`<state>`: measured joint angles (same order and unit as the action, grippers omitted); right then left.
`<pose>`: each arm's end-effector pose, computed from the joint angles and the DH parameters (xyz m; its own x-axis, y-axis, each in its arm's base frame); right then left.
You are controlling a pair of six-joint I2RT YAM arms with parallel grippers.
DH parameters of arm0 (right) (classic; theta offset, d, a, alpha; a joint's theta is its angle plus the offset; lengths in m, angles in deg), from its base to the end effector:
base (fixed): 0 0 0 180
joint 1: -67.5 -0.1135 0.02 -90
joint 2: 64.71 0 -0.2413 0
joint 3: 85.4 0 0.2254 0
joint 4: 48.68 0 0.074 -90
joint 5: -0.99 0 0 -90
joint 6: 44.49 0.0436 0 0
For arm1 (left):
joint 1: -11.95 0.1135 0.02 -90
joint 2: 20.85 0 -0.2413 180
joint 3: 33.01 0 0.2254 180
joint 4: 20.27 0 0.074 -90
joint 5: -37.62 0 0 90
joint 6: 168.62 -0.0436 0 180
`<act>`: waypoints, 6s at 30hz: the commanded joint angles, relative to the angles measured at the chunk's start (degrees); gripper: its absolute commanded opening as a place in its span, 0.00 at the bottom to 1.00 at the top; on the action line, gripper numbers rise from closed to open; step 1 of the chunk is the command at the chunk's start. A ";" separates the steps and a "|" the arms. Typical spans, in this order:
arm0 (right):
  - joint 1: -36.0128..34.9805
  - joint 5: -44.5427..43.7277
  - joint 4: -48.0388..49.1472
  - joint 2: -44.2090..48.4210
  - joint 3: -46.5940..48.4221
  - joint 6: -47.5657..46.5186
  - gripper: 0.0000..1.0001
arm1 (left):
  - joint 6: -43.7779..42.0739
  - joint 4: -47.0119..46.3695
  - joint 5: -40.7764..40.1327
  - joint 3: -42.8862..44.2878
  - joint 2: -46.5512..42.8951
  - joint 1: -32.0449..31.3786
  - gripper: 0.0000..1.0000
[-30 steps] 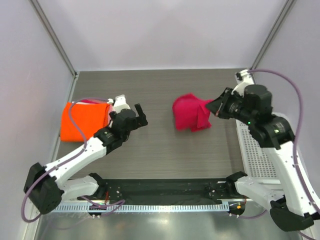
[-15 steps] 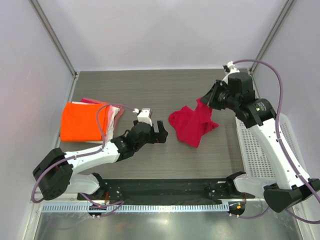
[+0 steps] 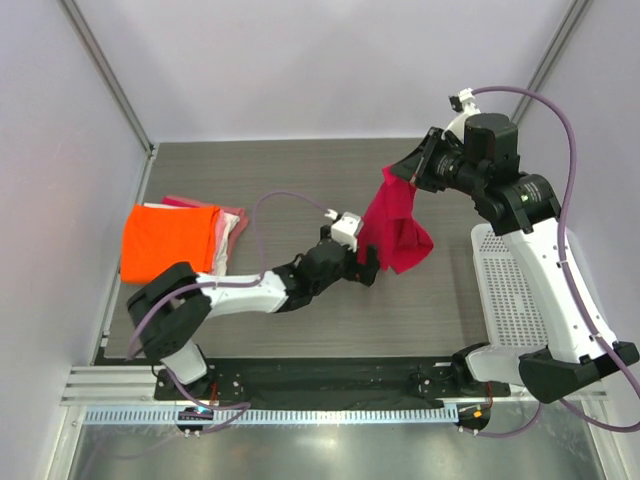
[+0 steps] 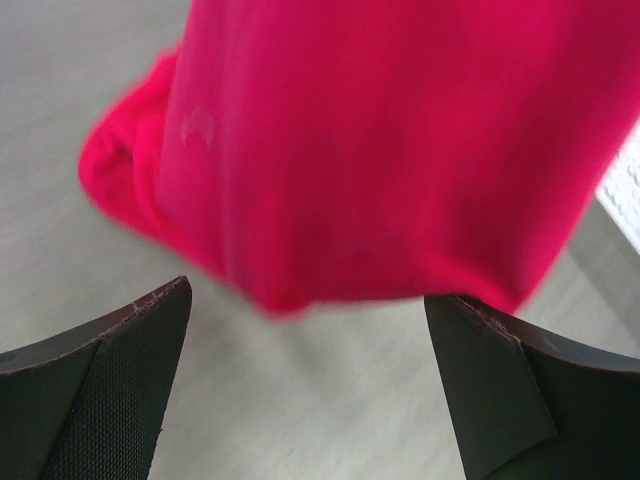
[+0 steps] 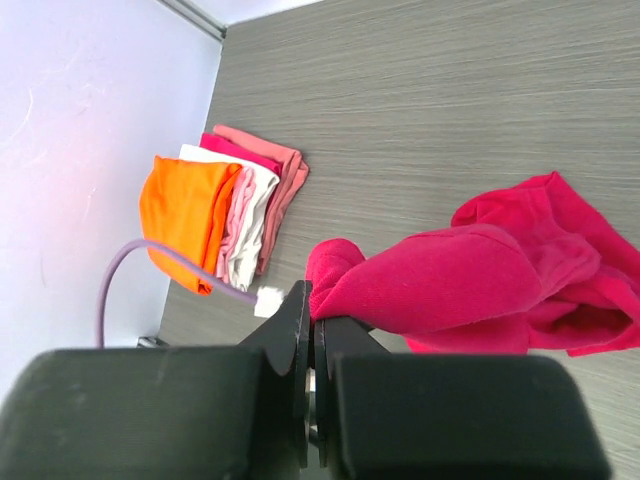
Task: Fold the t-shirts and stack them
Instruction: Flatten the tshirt out
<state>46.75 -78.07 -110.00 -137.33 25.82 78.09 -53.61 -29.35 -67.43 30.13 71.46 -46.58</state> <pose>0.2139 0.0899 0.4393 -0.5798 0.3457 -0.7378 -0.2366 0.7951 0.5585 0.1848 -0.2803 0.2049 -0.4569 -0.0356 -0.8888 0.5552 0.7692 -0.3162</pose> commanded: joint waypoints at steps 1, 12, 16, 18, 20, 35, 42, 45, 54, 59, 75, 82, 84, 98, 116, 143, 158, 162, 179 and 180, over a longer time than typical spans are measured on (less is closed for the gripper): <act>0.10 2.59 2.03 0.81 3.00 0.82 0.01 | -5.41 -3.88 -5.42 10.09 5.21 0.16 1.00; 0.36 -2.41 -0.51 3.09 2.39 -1.81 0.01 | -11.54 13.05 -18.32 14.61 -7.99 0.51 0.00; 0.36 -4.69 -0.52 7.39 -0.51 -2.26 0.01 | -13.33 40.34 -20.90 24.25 -20.57 0.43 0.00; 0.54 -6.10 -0.43 8.98 -1.91 -1.99 0.01 | -13.50 45.32 -19.15 30.04 -26.10 0.43 0.00; 0.45 -7.25 -0.17 10.91 -2.71 -1.82 0.01 | -14.46 48.85 -17.83 33.40 -27.88 0.51 0.00; 0.45 -10.23 1.59 18.74 -21.66 2.05 0.01 | -5.08 51.33 9.43 45.85 10.26 17.48 0.90; 0.36 -17.70 4.31 23.48 -40.57 3.63 0.01 | 2.39 47.16 4.51 25.80 -6.16 17.39 1.00; 0.45 -20.25 5.72 26.56 -46.21 4.86 0.01 | 4.60 48.59 1.09 19.91 -12.04 17.39 0.99; 0.54 -22.63 7.30 32.36 -53.42 6.89 0.01 | 8.47 47.01 -6.48 10.91 -11.47 21.07 0.73; 0.54 -21.75 7.30 33.07 -54.21 6.80 0.01 | 8.38 50.79 -4.39 18.11 -0.15 25.73 0.70; 0.62 -21.14 7.74 33.60 -55.80 6.53 0.01 | 10.75 46.49 7.92 23.31 15.09 31.01 0.53; 0.63 -20.43 8.01 33.60 -55.89 6.89 0.01 | 11.99 45.26 8.63 23.75 17.46 31.63 0.47; 0.54 -20.34 8.01 33.68 -55.80 6.97 0.01 | 12.16 45.17 8.72 24.19 18.25 31.98 0.45; 0.54 -21.58 11.87 29.39 -55.54 6.62 0.01 | 12.43 45.08 2.22 26.83 15.45 34.09 0.00; 19.70 8.29 8.72 -4.37 -2.14 1.35 0.01 | 11.81 68.43 3.64 53.27 -1.60 43.93 0.00; 19.96 5.67 7.56 16.48 -11.05 -2.78 0.01 | 13.83 68.83 2.04 41.42 -28.79 44.02 0.00; 30.68 29.21 17.58 -24.64 34.70 16.25 0.01 | 17.87 80.67 13.45 99.49 11.03 55.44 0.00; 32.62 33.96 23.28 -27.93 38.52 21.38 0.01 | 19.02 74.37 16.71 89.89 7.38 56.76 0.00; 33.50 34.16 36.51 8.34 -48.65 8.93 0.01 | 22.35 42.72 15.58 9.20 -20.21 55.98 0.00; 33.50 32.76 35.79 10.46 -51.55 8.12 0.01 | 23.23 40.36 15.58 3.59 -21.37 55.97 0.00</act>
<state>80.01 -43.79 -74.48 -135.72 -20.21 92.03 -32.50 21.44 -51.29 40.42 56.95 9.68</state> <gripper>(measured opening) 0.041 0.006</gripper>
